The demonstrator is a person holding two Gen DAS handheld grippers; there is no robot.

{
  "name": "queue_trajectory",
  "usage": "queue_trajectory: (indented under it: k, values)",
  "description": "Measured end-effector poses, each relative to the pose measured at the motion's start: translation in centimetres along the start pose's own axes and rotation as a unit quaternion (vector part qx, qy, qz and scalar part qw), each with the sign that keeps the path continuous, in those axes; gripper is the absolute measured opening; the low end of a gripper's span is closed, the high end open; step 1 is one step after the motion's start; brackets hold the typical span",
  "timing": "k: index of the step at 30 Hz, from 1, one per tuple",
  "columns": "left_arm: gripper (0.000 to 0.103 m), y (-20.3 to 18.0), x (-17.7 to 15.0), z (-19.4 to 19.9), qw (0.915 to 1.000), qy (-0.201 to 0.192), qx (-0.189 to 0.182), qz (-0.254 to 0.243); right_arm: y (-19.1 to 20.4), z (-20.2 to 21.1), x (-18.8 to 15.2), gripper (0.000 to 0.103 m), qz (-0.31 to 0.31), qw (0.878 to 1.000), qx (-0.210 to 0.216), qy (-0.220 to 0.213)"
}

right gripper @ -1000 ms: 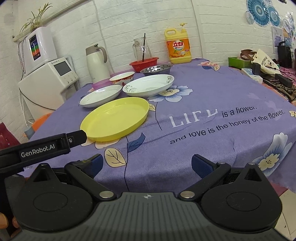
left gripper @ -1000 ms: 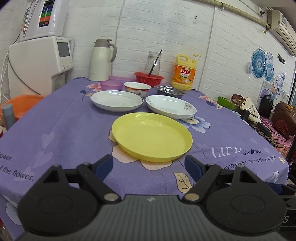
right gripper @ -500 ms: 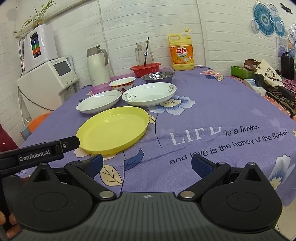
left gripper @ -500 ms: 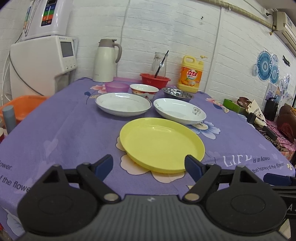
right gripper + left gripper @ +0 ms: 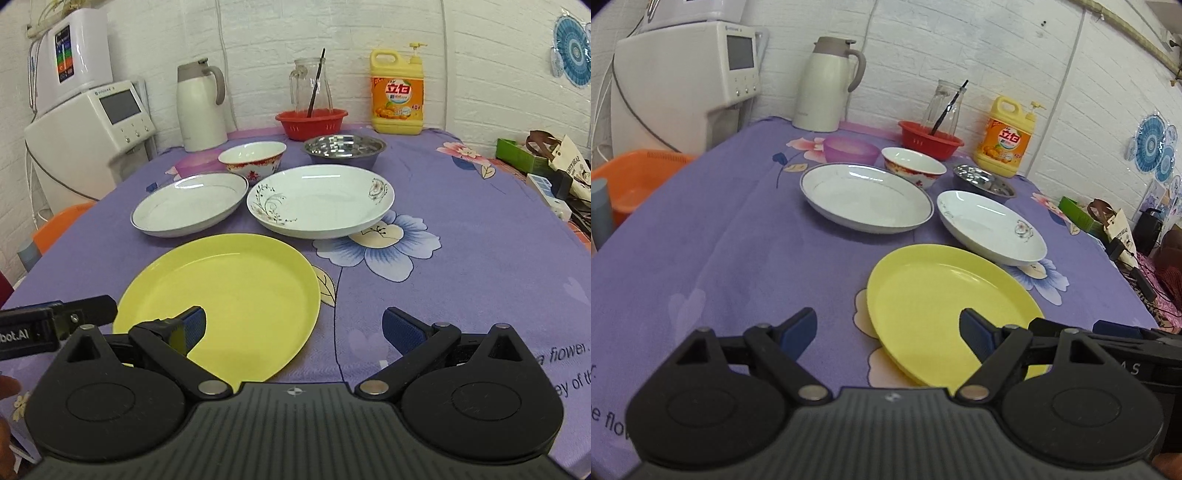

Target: Organize plates and bowls

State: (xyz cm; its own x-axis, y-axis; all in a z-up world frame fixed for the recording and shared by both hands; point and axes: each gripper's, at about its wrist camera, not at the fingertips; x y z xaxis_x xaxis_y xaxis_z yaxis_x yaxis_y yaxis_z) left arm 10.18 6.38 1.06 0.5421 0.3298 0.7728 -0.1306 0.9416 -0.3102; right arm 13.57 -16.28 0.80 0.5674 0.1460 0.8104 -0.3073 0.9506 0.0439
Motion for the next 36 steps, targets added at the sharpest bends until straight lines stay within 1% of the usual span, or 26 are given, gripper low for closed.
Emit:
queue_trajectory:
  k: [4,9,10,13,16,17,19,21,24,26,27,28,29,30,31,32,34,36]
  values:
    - [0.081,0.6,1.1,-3.1,0.9994,0.032,0.011,0.001,-0.2,-2.8,0.6,0.103,0.006,0.999,0.0,0.031]
    - [0.08,0.5,1.5,-5.4,0.9986,0.052,0.001,-0.014,0.2,-4.9,0.4,0.103,0.023,0.998,-0.002,0.066]
    - [0.08,0.4,1.5,-5.6,0.9984,0.053,-0.003,-0.019,0.4,-4.8,0.3,0.103,0.033,0.998,-0.007,0.062]
    - [0.079,0.4,1.6,-5.9,0.9981,0.053,-0.012,-0.027,0.1,-4.7,0.2,0.103,0.037,0.998,0.004,0.056]
    - [0.078,0.5,1.8,-6.3,0.9973,0.064,-0.024,-0.028,-0.2,-4.4,-0.3,0.103,0.05,0.998,0.016,0.038]
    - [0.078,0.5,1.9,-6.5,0.997,0.067,-0.025,-0.029,-0.3,-4.4,-0.2,0.103,0.051,0.998,0.021,0.041]
    - [0.078,0.4,1.9,-6.6,0.9968,0.068,-0.024,-0.035,-0.4,-4.4,0.4,0.103,0.037,0.998,0.022,0.052]
    - [0.078,0.3,2.0,-6.8,0.9965,0.07,-0.022,-0.04,-0.4,-3.9,0.7,0.103,0.02,0.998,0.046,0.036]
    - [0.076,-0.1,2.0,-7.1,0.9962,0.069,-0.02,-0.048,0.3,-4.2,0.7,0.103,0.028,0.998,0.046,0.032]
    - [0.072,-0.5,1.9,-7.2,0.996,0.068,-0.016,-0.057,0.6,-4.5,0.6,0.103,0.036,0.998,0.043,0.033]
    - [0.055,-0.7,1.8,-7.3,0.9957,0.066,-0.012,-0.063,0.8,-4.5,0.5,0.103,0.042,0.998,0.037,0.031]
    - [0.042,-1.0,1.7,-7.3,0.9955,0.06,-0.003,-0.073,0.9,-4.5,0.5,0.103,0.047,0.998,0.035,0.029]
    - [0.041,-1.4,1.4,-7.3,0.9946,0.056,0.008,-0.087,1.1,-4.5,0.5,0.103,0.051,0.998,0.036,0.025]
    - [0.038,-1.7,1.2,-7.3,0.9941,0.051,0.008,-0.095,1.2,-4.5,0.3,0.103,0.053,0.998,0.038,0.019]
    - [0.036,-1.8,1.0,-7.3,0.9944,0.049,-0.001,-0.094,1.2,-4.5,0.1,0.103,0.054,0.998,0.035,0.015]
    - [0.036,-2.0,0.9,-7.3,0.9943,0.049,-0.004,-0.094,1.2,-4.4,0.0,0.103,0.051,0.998,0.034,0.011]
    - [0.036,-2.2,0.8,-7.3,0.9945,0.047,0.005,-0.094,1.4,-4.3,-0.1,0.103,0.047,0.998,0.028,0.008]
    - [0.035,-2.0,1.1,-7.2,0.9949,0.054,0.005,-0.085,1.5,-4.1,0.1,0.103,0.036,0.999,0.028,0.008]
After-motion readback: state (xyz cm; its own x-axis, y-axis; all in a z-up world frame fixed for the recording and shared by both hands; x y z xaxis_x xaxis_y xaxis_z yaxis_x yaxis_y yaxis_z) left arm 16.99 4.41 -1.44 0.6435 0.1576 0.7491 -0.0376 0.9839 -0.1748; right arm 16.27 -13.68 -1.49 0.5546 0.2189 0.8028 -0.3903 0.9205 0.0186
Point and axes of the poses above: each gripper's, at about its wrist camera, not at the fingertips, and z roughly against the way its jaws point, y to its left, x to its top, and after that the axes turned 4 degrees about z, right-handed
